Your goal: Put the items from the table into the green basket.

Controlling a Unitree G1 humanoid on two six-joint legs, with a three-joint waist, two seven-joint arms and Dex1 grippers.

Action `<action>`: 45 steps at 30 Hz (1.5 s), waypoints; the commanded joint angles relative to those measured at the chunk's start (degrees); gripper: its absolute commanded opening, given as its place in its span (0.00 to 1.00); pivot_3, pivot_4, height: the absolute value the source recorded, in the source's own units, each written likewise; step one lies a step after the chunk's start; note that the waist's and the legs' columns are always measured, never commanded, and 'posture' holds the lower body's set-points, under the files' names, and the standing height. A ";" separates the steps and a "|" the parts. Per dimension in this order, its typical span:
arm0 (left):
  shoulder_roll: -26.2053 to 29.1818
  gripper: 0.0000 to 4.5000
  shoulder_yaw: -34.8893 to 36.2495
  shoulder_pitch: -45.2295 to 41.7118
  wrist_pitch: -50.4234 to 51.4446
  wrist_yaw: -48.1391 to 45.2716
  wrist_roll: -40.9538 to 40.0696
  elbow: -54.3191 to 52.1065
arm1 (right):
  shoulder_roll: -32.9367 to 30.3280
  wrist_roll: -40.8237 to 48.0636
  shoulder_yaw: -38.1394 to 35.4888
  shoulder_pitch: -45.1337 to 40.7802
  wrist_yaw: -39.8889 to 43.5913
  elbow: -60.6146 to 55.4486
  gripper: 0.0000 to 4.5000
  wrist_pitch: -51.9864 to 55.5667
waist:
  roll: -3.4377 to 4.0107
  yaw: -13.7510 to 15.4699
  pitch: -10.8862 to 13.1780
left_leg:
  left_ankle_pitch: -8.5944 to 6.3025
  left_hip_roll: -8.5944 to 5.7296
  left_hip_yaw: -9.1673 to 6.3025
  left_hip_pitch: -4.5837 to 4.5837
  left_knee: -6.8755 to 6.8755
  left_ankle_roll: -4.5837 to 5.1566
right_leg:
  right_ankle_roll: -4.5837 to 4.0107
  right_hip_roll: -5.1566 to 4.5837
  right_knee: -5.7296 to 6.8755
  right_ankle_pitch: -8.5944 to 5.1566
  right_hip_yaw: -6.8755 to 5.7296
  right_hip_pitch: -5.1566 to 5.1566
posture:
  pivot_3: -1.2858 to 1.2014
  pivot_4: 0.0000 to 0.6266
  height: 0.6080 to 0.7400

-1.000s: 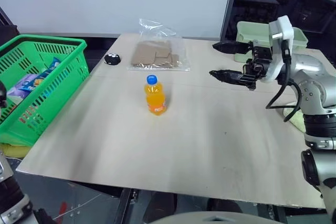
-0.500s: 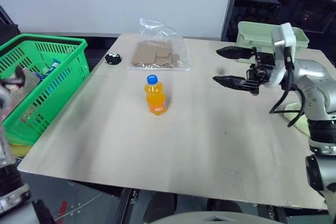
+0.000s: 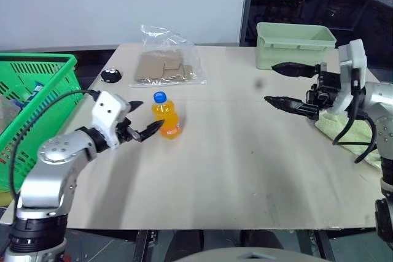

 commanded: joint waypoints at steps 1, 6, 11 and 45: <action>-1.57 0.97 -2.53 -2.25 -0.23 1.60 1.27 0.55 | -2.20 -0.38 -1.96 1.61 -0.37 -2.95 1.00 -0.48 | 0.00 -0.31 0.00 | 0.00 0.00 0.01 -0.01 0.03 0.00 | 0.00 0.00 0.00 0.00 0.02 0.00 | 0.50 0.00 1.00; -6.14 0.97 -6.14 -5.84 -1.77 6.03 5.07 6.27 | -3.55 -0.35 -2.80 4.38 -1.45 -4.95 1.00 -0.51 | 0.01 -1.32 -0.01 | 0.00 -0.01 0.02 -0.01 0.10 0.01 | 0.02 0.01 0.01 0.01 0.06 0.01 | 0.49 0.00 1.00; -8.82 0.97 -6.39 -7.75 -3.40 8.73 7.02 9.73 | -4.20 -0.35 -3.25 5.90 -2.41 -6.23 1.00 -0.47 | 0.01 -2.19 -0.02 | 0.00 -0.01 0.02 -0.02 0.11 0.01 | 0.24 0.03 0.00 0.13 0.08 0.01 | 0.48 0.00 1.00; 2.46 0.64 20.04 -20.51 -16.11 42.63 25.27 24.27 | 3.73 7.72 -2.12 -5.98 0.72 -0.83 1.00 -0.42 | -0.09 -2.91 0.04 | -0.01 0.03 -0.20 -0.01 -0.08 0.01 | 0.32 0.17 0.06 0.19 0.08 -0.07 | 0.53 0.00 1.00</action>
